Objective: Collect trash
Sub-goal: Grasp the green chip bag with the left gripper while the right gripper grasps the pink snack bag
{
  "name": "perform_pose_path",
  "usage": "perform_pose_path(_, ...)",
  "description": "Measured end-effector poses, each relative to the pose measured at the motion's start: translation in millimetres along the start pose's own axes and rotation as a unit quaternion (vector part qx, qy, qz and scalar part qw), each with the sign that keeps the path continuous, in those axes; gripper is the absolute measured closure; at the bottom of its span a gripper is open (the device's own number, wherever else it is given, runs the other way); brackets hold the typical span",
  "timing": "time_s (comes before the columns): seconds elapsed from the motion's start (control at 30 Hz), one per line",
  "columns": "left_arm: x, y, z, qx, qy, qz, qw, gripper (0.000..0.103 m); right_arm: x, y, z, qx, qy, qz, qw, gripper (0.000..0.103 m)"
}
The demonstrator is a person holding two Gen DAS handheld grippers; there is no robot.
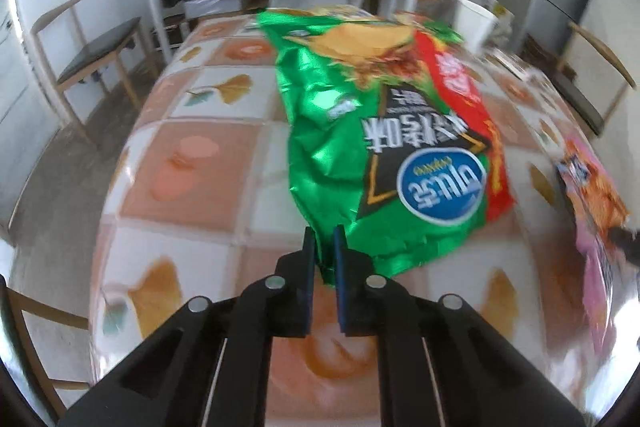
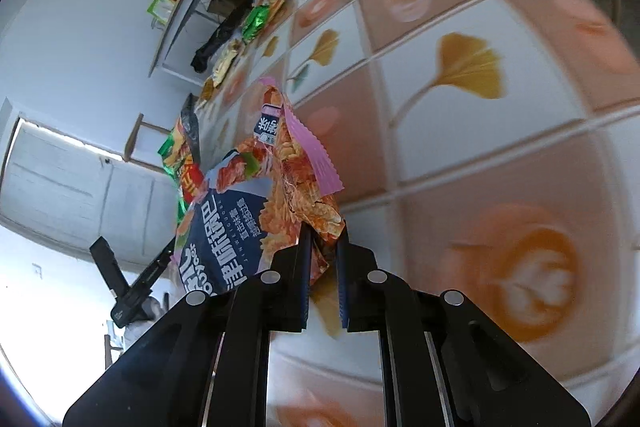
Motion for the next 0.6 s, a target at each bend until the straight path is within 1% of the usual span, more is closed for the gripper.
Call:
perform_pose_path(0.1,-21.6,-19.8,31.8,0.008,-0.039,0.001,0.9992,0.095,-14.8,-0.4,8.1,-0.036,-0.031,0.007,0.999,0.093)
perform_pose_path(0.17,-37.2,-35.9,55.7,0.015,-0.073,0.0,0.9972,0.093,-29.1,-0.7,17.6,-0.054,-0.048,0.014,0.997,0.092)
perform_pose_path(0.2,-45.2,-44.0,66.1,0.012,-0.095,-0.001,0.9954,0.092,-36.5,-0.3,22.8,-0.059,-0.054,0.018,0.997,0.089)
perform_pose_path(0.23,-48.4,-47.5,72.5,0.007,-0.113,-0.002,0.9936,0.089,-39.6,1.3,25.9,-0.061,-0.059,0.022,0.996,0.088)
perform_pose_path(0.27,-52.1,-51.2,75.2,-0.002,-0.128,-0.004,0.9918,0.078,-43.9,2.7,28.4,-0.064,-0.066,0.026,0.995,0.085)
perform_pose_path(0.3,-55.2,-51.9,75.9,-0.013,-0.137,-0.002,0.9904,0.072,-45.9,3.6,30.3,-0.065,-0.069,0.028,0.995,0.079)
perform_pose_path(0.33,-61.1,-48.7,71.7,-0.028,-0.146,0.011,0.9888,0.065,-46.3,4.7,31.4,-0.064,-0.071,0.03,0.995,0.071)
perform_pose_path(0.4,-67.9,-37.8,63.2,-0.042,-0.155,0.034,0.9865,0.061,-48.2,6.1,34.5,-0.057,-0.067,0.033,0.996,0.06)
perform_pose_path(0.47,-68.6,-25.2,58.8,-0.055,-0.169,0.043,0.9832,0.056,-43.9,7.7,34.4,-0.046,-0.054,0.034,0.997,0.057)
perform_pose_path(0.5,-66.7,-16.2,57.8,-0.063,-0.187,0.048,0.9792,0.054,-42.4,8.3,34.2,-0.04,-0.046,0.035,0.998,0.055)
perform_pose_path(0.53,-63.1,-9.7,58.4,-0.065,-0.196,0.047,0.9773,0.051,-43.8,8.7,35.5,-0.035,-0.039,0.036,0.998,0.053)
perform_pose_path(0.6,-56.9,3.5,58.8,-0.063,-0.2,0.047,0.9767,0.045,-41.7,11.0,33.4,-0.02,-0.018,0.037,0.999,0.051)
Point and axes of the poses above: each gripper's, at about its wrist camera, not at the fingertips, and x roughly the way its jaws point, z to its right, y to its top, the point moved 10 cm from there along x, roughly the way its jaws point, and after that the axes turned 15 degrees about x, right-handed, at the moved point
